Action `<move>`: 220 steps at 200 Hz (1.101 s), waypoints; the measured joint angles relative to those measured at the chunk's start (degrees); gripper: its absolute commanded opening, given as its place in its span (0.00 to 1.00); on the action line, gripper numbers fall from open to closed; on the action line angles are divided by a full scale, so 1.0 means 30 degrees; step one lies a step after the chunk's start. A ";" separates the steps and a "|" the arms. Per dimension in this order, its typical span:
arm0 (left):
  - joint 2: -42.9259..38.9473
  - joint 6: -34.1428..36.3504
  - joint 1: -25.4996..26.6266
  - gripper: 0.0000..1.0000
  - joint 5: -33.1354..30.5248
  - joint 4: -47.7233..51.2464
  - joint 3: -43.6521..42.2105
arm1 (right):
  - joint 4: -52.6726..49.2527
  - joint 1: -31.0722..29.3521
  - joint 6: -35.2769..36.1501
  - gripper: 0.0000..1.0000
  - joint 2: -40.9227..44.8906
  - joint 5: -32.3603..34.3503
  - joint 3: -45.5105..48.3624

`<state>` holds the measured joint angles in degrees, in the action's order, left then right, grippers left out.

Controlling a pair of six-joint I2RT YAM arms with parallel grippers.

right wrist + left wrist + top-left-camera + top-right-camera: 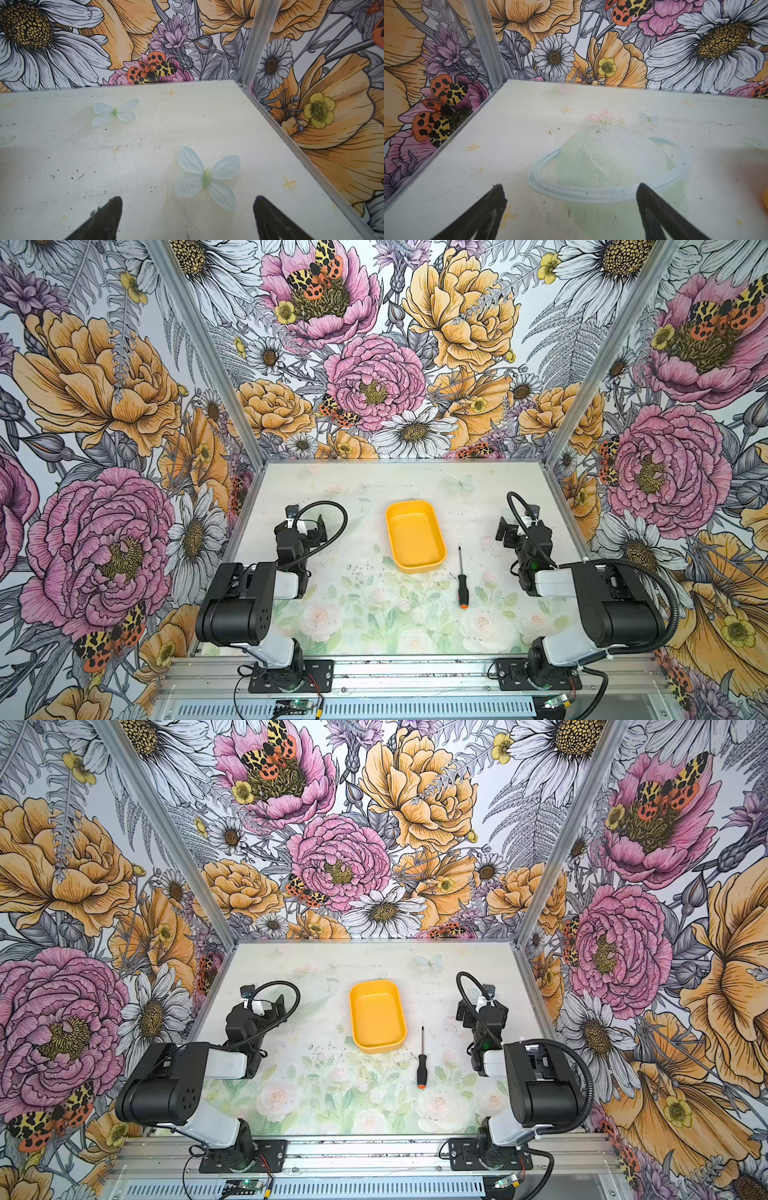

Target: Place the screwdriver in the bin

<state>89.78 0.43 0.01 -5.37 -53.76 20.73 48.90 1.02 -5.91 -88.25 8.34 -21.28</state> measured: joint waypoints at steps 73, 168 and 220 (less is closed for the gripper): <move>0.0000 0.0073 0.0007 0.99 0.0146 0.0007 0.0000 | 0.0000 0.0000 0.0000 0.99 0.0000 0.0000 0.0000; 0.0000 0.0044 -0.0138 0.99 -0.0117 0.0000 0.0007 | 0.0066 -0.0036 0.0648 0.97 0.0000 -0.1071 0.0000; 0.0000 -0.0022 0.0386 0.99 -0.1727 -0.0015 0.0007 | -0.0692 -0.0576 0.0335 0.94 0.1326 0.1392 0.0153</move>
<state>89.78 0.36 1.17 -10.55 -53.80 20.75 46.83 -0.71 -4.91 -84.27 12.51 -20.82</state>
